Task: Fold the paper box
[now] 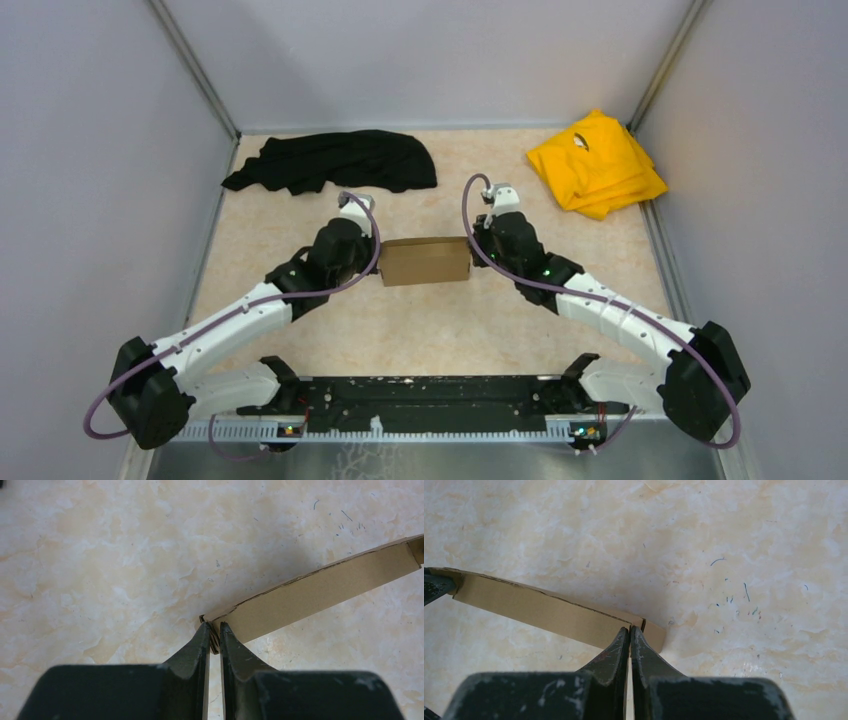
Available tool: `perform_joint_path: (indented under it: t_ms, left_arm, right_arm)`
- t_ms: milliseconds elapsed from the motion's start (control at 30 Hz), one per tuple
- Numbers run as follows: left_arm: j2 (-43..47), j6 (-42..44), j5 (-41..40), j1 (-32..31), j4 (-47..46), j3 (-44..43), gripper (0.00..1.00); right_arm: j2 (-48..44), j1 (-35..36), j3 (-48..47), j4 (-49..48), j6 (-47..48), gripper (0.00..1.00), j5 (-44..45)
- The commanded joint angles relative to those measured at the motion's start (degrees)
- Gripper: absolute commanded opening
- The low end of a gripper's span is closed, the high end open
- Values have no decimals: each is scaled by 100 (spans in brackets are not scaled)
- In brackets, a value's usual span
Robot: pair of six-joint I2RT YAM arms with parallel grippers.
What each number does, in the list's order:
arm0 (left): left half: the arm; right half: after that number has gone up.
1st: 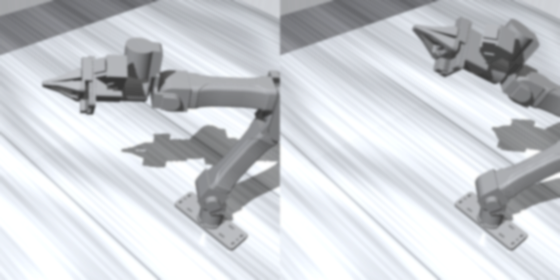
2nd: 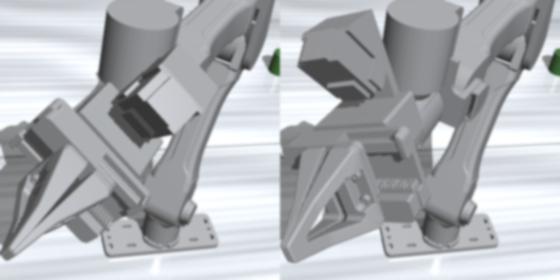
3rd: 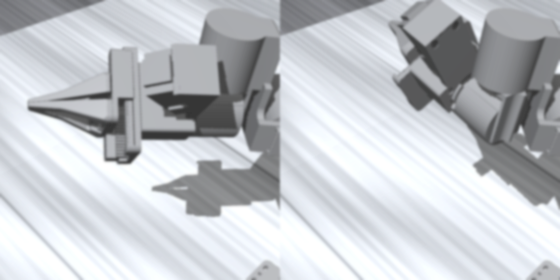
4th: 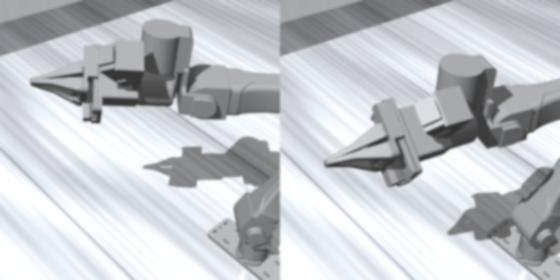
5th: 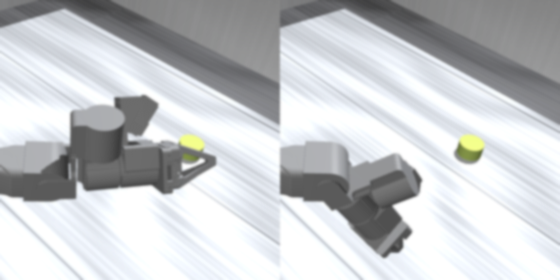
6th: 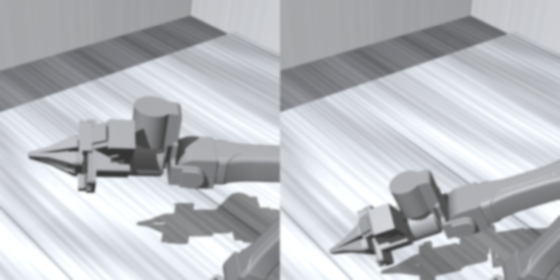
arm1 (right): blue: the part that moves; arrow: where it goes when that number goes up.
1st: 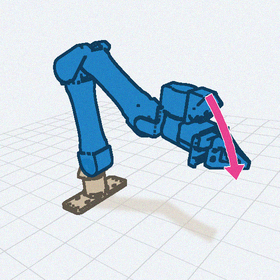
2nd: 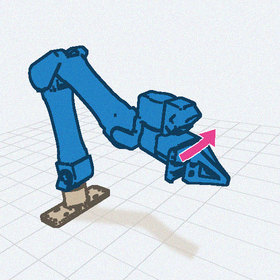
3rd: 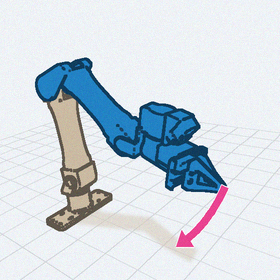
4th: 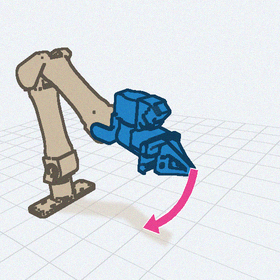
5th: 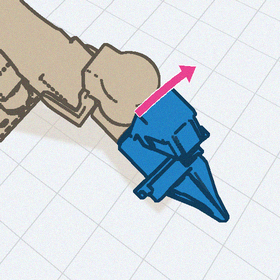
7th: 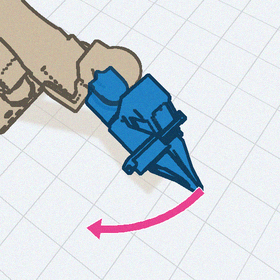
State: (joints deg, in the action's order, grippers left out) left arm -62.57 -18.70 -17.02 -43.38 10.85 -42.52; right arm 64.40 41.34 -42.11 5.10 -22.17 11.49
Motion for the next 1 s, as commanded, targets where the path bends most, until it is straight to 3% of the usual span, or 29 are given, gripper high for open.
perform_joint_path:
  t_ms: [0, 967]
  left_arm:
    - [-65, -136, 431, -176, -282, 140, 16]
    - [27, -169, 332, -364, -471, 500, 16]
  right_arm:
    - [116, 322, -14, -186, -91, 0, -559]
    - [-59, 454, 387, -225, 167, 0, -407]
